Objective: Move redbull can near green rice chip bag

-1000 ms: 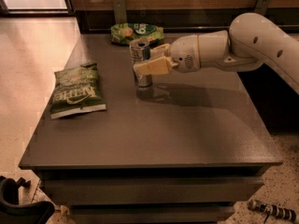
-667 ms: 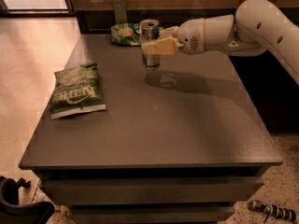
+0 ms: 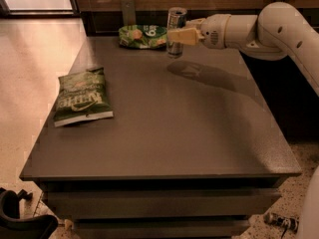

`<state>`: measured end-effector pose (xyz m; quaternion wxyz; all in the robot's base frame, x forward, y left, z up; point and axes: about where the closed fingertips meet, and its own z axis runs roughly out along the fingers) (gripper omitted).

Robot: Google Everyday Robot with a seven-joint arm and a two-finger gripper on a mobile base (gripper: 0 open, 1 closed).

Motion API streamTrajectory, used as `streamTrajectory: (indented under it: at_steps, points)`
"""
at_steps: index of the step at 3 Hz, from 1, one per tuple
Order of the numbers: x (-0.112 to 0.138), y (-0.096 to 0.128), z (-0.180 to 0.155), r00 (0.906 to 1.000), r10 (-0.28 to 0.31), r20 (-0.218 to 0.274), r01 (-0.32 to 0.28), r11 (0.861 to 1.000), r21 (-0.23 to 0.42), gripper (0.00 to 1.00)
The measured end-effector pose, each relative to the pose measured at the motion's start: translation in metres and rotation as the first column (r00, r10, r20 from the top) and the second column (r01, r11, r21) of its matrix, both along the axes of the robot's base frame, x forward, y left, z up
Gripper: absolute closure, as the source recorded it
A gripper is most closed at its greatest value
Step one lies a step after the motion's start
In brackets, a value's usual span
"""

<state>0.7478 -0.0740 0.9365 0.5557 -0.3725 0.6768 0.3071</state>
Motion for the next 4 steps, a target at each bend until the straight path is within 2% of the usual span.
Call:
streamTrajectory:
  at_steps: [2,3,4]
  points:
    - [0.009,0.001,-0.004,0.9996,-0.023,-0.014,0.023,1.0,-0.01,1.0]
    - [0.04,-0.003,-0.019,0.9958,-0.08,-0.043,0.08,0.997,-0.008,1.0]
    - [0.074,-0.008,-0.032,0.9894,-0.136,-0.051,0.137,0.99,0.021,1.0]
